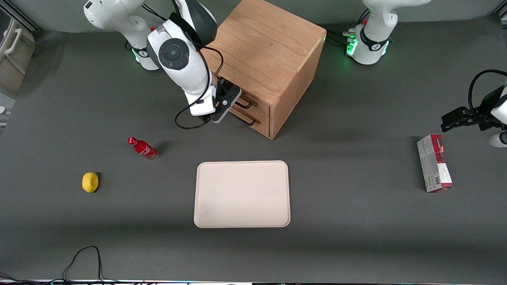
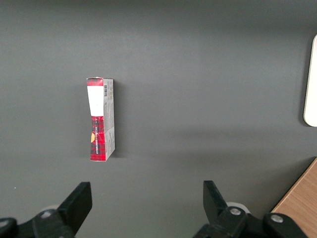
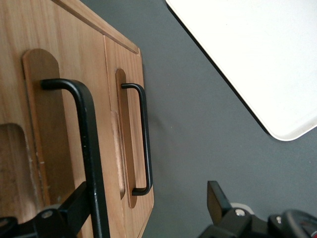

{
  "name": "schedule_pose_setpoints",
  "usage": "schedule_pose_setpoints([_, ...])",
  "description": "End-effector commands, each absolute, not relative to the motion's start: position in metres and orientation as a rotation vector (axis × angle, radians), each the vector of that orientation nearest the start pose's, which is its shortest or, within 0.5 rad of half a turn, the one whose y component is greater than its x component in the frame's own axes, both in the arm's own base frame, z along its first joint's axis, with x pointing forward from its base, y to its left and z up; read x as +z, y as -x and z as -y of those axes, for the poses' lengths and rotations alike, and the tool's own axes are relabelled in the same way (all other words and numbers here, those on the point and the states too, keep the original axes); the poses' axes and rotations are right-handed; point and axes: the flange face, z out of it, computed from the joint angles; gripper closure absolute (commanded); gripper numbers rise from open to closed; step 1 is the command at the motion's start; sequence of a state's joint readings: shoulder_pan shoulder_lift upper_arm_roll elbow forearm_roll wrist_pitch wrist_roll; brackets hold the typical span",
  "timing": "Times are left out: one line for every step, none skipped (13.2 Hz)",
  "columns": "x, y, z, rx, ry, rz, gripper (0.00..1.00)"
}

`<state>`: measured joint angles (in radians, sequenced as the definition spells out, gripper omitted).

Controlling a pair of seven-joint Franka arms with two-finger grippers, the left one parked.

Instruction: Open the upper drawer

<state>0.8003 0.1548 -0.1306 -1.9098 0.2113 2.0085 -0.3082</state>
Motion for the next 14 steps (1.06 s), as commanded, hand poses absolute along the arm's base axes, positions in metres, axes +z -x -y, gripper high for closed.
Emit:
schedule_pose_setpoints([0.393, -0.459, -0.377, 0.113, 2.688, 1.289, 0.0])
schedule_pose_setpoints([0.391, -0.461, -0.376, 0.111, 2.693, 1.289, 0.0])
schedule_pose_setpoints([0.388, -0.462, -0.375, 0.106, 2.704, 1.309, 0.0])
schedule_pose_setpoints([0.384, -0.464, -0.374, 0.115, 2.712, 1.313, 0.0])
schedule_pose_setpoints([0.383, -0.464, -0.374, 0.115, 2.713, 1.313, 0.0])
schedule_pose_setpoints([0.383, -0.464, -0.374, 0.115, 2.712, 1.315, 0.0])
schedule_pose_setpoints([0.384, -0.467, -0.371, 0.111, 2.717, 1.307, 0.0])
schedule_pose_setpoints([0.384, -0.467, -0.371, 0.111, 2.718, 1.305, 0.0])
schedule_pose_setpoints([0.384, -0.468, -0.37, 0.111, 2.719, 1.303, 0.0])
schedule_pose_setpoints([0.384, -0.468, -0.37, 0.111, 2.719, 1.303, 0.0])
schedule_pose_setpoints([0.386, -0.469, -0.369, 0.106, 2.721, 1.299, 0.0])
schedule_pose_setpoints([0.388, -0.475, -0.363, 0.096, 2.732, 1.287, 0.0])
schedule_pose_setpoints([0.395, -0.486, -0.355, 0.071, 2.744, 1.264, 0.0])
schedule_pose_setpoints([0.399, -0.491, -0.351, 0.058, 2.738, 1.277, 0.0])
